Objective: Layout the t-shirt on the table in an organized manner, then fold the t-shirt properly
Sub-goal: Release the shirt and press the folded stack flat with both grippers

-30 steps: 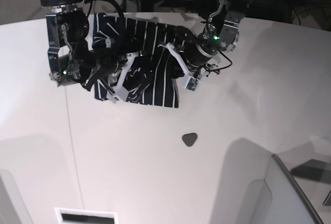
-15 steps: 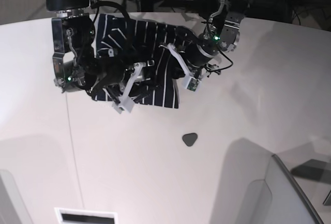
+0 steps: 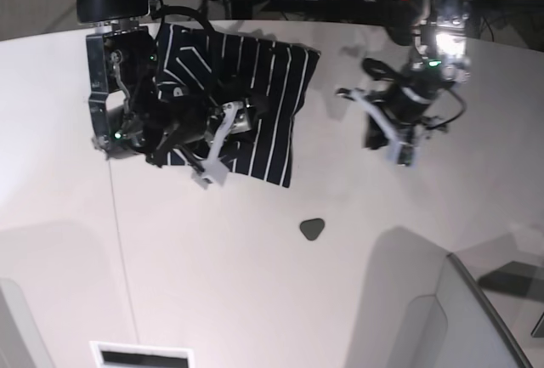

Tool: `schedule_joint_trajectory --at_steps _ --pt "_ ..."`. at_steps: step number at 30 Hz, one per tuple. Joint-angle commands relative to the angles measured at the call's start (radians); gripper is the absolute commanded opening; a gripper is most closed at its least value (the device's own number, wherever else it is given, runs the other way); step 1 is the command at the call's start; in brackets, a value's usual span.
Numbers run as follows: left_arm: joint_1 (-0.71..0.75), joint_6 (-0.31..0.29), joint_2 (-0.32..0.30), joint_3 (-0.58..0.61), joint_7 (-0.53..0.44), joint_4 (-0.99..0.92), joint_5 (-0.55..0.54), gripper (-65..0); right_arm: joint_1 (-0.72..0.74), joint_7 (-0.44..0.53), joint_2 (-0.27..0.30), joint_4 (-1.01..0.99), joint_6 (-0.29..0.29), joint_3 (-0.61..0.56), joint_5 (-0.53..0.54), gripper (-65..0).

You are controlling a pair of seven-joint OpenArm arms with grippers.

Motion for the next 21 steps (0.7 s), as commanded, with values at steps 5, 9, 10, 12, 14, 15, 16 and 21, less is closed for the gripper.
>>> schedule_joint_trajectory --at_steps 5,9,10,12,14,15,16,21 --pt "0.099 0.006 -0.070 -0.123 0.036 0.098 -0.004 -65.0 0.022 0.010 -0.010 0.045 -0.002 -0.132 0.021 -21.5" --pt "0.179 0.006 -0.086 -0.208 0.026 0.118 -0.004 -65.0 0.045 0.011 -0.010 0.043 -0.033 -0.206 0.021 -21.6" --pt "0.194 0.006 -0.086 -0.229 0.019 0.118 -0.004 -65.0 0.048 0.011 -0.010 0.043 -0.056 -0.210 0.021 -21.6" --pt "0.222 0.006 -0.085 -0.261 0.019 0.118 -0.004 -65.0 0.060 0.014 -0.008 0.043 -0.096 -0.227 0.021 -21.6" --pt "0.242 0.006 -0.085 -0.280 0.019 0.117 -0.004 -65.0 0.076 0.041 -0.002 0.045 -0.125 -0.258 0.021 -21.6" --pt "0.251 0.006 -0.085 -0.287 0.019 0.117 -0.004 -65.0 0.082 0.054 0.015 0.045 -0.142 -0.279 0.021 -21.6" --pt "0.259 0.006 -0.085 -0.292 0.019 0.115 -0.004 -65.0 0.090 0.070 0.025 0.045 -0.160 -0.308 0.021 -21.6" --pt "0.262 0.006 -0.086 -0.287 0.019 0.111 0.077 -65.0 0.110 0.093 0.067 0.094 -0.304 -0.443 0.023 -21.6"
